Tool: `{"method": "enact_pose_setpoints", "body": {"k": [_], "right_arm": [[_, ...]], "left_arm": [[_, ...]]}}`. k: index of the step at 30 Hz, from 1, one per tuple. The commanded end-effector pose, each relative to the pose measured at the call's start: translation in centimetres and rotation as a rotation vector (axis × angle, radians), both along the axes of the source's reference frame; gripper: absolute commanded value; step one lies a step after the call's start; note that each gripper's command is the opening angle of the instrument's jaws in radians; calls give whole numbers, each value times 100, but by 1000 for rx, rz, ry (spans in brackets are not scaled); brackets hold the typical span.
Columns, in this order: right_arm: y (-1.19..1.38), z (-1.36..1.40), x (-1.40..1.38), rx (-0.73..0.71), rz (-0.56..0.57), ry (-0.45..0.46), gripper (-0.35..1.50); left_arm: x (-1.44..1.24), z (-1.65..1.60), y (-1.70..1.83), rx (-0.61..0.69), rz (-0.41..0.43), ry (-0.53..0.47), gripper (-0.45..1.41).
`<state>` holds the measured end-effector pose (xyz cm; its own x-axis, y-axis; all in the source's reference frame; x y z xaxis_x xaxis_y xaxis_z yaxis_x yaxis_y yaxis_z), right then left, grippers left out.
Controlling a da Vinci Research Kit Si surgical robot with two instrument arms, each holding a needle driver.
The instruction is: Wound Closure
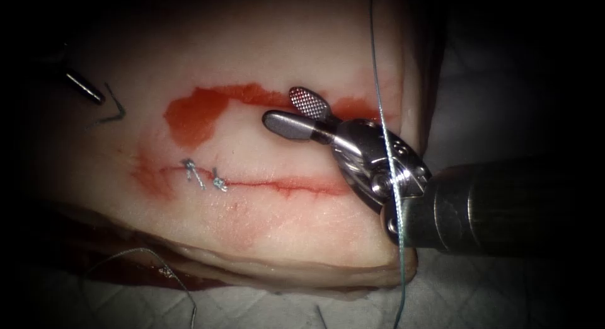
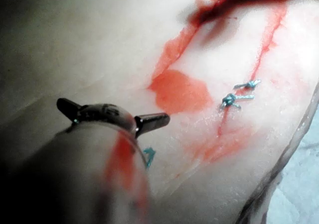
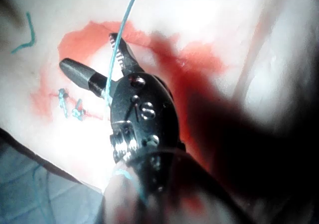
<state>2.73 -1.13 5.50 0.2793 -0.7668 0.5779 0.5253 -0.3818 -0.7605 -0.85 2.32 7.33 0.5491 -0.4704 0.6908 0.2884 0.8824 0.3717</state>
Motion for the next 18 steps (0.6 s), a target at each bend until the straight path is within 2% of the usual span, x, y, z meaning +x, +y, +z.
{"method": "enact_pose_setpoints", "body": {"k": [1, 4, 8, 10, 11, 12, 16, 18], "right_arm": [[2, 2, 5, 1, -1, 4, 145], [2, 0, 1, 2, -4, 5, 145], [2, -3, -7, 4, -7, 8, 143], [-2, -5, -11, 4, -12, 10, 132], [-6, -7, -13, 3, -13, 11, 121], [-8, -9, -13, 3, -13, 11, 120], [-21, -22, -8, 3, -11, 10, 121], [-26, -28, -5, 4, -31, 22, 130]], "left_arm": [[-13, 4, -1, -5, -10, -8, 123], [-41, -2, -7, 1, -24, -50, 118], [-69, -15, -26, 1, -5, -157, 88], [-77, -26, -39, 16, 40, -202, 73], [-79, -31, -44, 20, 60, -218, 73], [-80, -37, -49, 36, 77, -239, 73], [-81, -59, -80, 92, 180, -276, 74], [-83, -72, -96, 114, 252, -274, 74]]}}
